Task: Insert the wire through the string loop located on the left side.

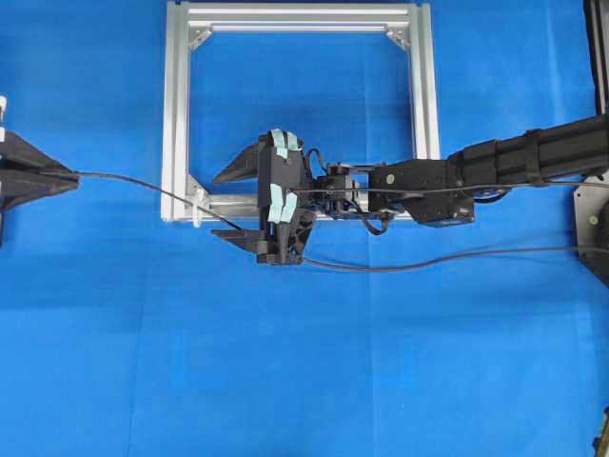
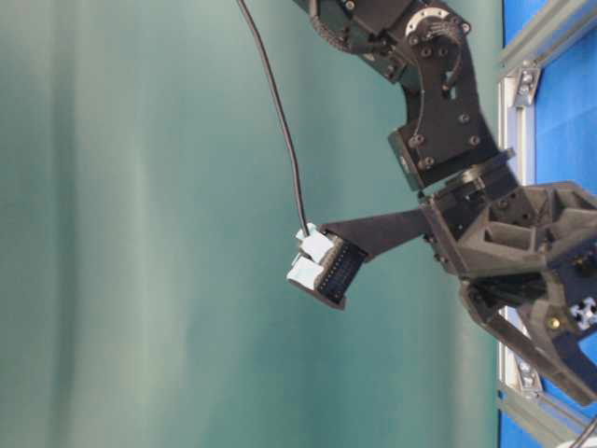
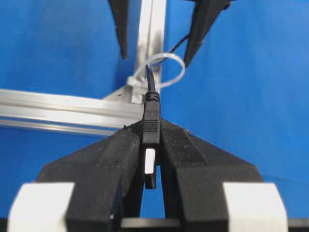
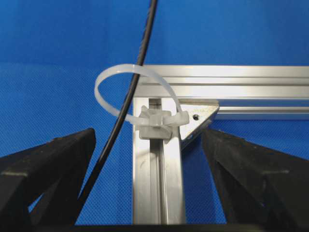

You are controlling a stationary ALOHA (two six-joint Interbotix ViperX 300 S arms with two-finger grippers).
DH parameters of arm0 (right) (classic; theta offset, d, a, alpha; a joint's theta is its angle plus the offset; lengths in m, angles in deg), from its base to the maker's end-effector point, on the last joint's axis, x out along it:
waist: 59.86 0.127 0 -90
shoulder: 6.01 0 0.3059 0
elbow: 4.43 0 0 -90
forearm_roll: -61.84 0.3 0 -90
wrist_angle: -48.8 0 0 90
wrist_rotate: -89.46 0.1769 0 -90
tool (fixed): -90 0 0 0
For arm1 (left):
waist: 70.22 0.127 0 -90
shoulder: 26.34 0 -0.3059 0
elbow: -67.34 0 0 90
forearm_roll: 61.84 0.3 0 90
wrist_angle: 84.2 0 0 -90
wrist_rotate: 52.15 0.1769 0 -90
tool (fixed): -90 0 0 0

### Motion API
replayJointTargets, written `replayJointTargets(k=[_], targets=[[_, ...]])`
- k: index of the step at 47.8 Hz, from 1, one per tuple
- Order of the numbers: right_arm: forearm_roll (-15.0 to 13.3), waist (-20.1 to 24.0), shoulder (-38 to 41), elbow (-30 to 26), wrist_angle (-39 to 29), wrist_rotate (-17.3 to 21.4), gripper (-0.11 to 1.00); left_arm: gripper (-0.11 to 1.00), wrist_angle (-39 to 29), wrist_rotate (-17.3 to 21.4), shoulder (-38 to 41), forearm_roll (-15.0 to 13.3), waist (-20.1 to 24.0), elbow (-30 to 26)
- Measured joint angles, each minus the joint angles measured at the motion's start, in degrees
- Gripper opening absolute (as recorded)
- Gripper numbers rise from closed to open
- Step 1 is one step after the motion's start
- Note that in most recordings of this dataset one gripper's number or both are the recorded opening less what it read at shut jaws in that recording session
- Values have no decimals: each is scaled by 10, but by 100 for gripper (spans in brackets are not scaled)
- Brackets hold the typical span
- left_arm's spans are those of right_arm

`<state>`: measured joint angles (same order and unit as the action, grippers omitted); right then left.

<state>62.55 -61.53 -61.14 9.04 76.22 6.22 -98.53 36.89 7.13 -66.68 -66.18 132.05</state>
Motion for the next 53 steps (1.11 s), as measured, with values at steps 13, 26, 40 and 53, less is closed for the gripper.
replayJointTargets(k=[13, 26, 40, 53], targets=[[0, 0, 1, 0, 0, 0, 96, 4, -35, 0, -32, 2, 6, -7], [1, -2, 1, 1, 0, 0, 96, 4, -25, 5, -32, 2, 4, -7], [1, -2, 1, 0, 0, 0, 96, 5, -13, 6, -31, 3, 4, -7], [0, -2, 1, 0, 0, 0, 96, 58, -4, -1, -32, 3, 4, -8]])
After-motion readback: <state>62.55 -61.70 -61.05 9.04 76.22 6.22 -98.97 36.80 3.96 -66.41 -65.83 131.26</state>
